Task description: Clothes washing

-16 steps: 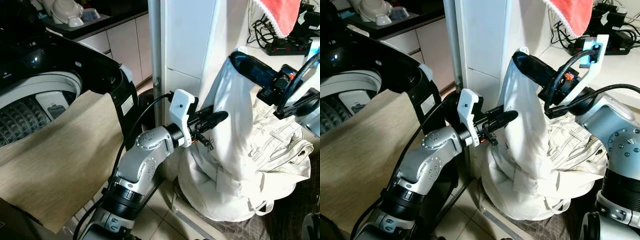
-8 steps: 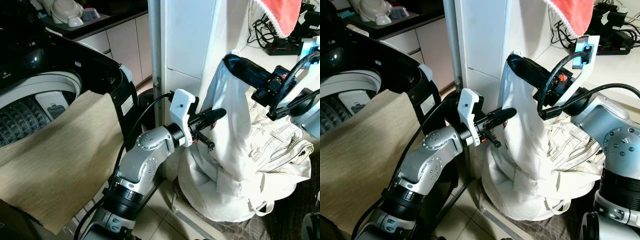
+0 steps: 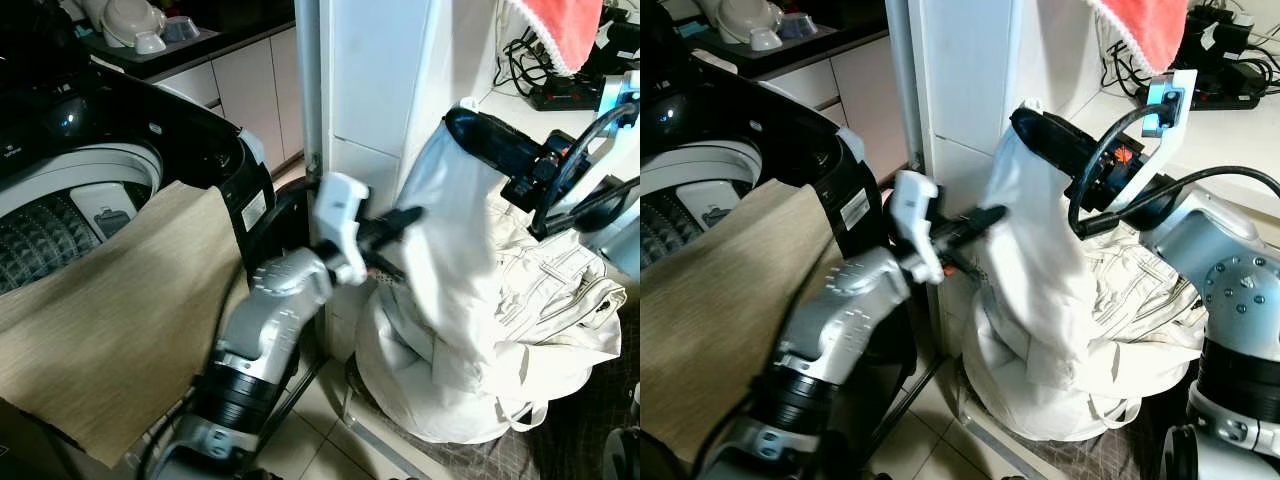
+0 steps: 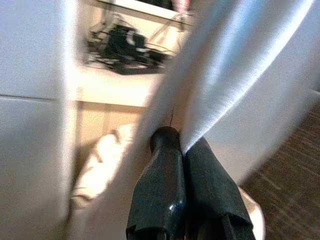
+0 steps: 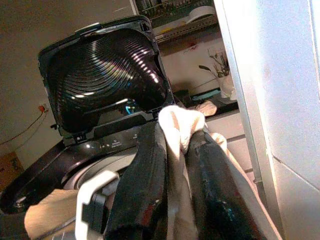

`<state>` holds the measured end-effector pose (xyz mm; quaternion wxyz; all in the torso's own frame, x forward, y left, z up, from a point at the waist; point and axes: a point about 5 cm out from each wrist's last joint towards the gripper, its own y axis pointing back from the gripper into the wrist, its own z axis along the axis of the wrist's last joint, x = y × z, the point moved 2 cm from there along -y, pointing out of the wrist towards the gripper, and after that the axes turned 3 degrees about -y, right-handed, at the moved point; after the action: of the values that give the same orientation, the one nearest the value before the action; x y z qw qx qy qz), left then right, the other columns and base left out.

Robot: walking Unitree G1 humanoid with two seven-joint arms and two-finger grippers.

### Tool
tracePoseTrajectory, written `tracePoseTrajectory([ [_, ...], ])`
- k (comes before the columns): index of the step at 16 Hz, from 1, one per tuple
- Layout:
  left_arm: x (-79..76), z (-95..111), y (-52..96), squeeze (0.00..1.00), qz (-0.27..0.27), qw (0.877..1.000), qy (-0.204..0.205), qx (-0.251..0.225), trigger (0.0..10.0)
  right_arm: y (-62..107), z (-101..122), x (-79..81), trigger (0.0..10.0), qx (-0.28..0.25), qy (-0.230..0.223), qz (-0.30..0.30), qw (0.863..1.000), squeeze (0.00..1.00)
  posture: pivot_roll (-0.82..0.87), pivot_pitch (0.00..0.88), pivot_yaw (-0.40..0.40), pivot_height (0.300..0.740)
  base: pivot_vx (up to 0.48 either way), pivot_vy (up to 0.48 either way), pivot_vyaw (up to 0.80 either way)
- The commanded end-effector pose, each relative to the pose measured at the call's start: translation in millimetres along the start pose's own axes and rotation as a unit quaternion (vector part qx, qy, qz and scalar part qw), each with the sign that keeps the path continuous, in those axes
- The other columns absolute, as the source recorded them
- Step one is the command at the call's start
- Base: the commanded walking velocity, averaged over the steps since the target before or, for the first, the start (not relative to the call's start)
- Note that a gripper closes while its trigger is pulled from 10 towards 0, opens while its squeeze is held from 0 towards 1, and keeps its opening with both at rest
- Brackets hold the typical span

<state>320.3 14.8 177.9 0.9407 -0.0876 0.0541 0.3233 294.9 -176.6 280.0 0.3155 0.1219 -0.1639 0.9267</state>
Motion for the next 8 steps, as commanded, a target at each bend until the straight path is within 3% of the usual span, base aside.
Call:
tracePoseTrajectory([
  [1,18.6,15.2,5.4,0.00,0.031,0.999,-0.016,-0.022,0.0,5.0,3.0,3.8,10.0,-0.006,0.016,-0.003,1.000,1.00,-0.11,0.000,0.073,0.740,0.000,0.000,0.00],
  [2,32.1,28.1,12.6,0.00,0.052,0.997,-0.042,-0.032,0.0,9.0,0.4,-0.5,10.0,-0.003,0.028,-0.030,0.999,1.00,-0.11,0.000,0.073,0.740,0.000,0.000,0.00],
  [3,46.3,44.3,20.2,0.00,0.079,0.993,-0.077,-0.043,0.0,12.8,-3.4,-3.0,10.0,0.006,0.034,-0.046,0.998,0.00,-0.11,0.000,0.075,0.740,0.000,0.000,0.00],
  [4,46.3,44.3,20.2,0.00,0.079,0.993,-0.077,-0.043,0.0,12.8,-3.4,-3.0,10.0,0.006,0.034,-0.046,0.998,0.00,-0.11,0.000,0.075,0.740,0.000,0.000,0.00],
  [5,78.1,87.8,37.2,0.00,0.143,0.975,-0.155,-0.070,0.0,19.6,-15.5,-6.8,10.0,0.043,0.057,-0.073,0.995,0.00,-0.11,0.000,0.075,0.740,0.000,0.000,0.00],
  [6,105.6,140.8,55.2,0.00,0.207,0.940,-0.255,-0.091,0.0,22.4,-28.6,-7.8,10.0,0.078,0.071,-0.089,0.990,0.00,-0.10,0.000,0.073,0.740,0.000,0.000,0.00],
  [7,121.1,192.2,70.1,0.00,0.259,0.898,-0.337,-0.117,0.0,21.9,-35.6,-6.7,10.0,0.088,0.069,-0.089,0.990,0.00,-0.09,0.000,0.067,0.740,0.000,0.000,0.00],
  [8,125.0,223.5,78.7,0.00,0.288,0.865,-0.388,-0.136,0.0,20.8,-38.1,-6.3,10.0,0.091,0.068,-0.088,0.990,0.00,-0.08,0.000,0.066,0.740,0.000,0.000,0.00],
])
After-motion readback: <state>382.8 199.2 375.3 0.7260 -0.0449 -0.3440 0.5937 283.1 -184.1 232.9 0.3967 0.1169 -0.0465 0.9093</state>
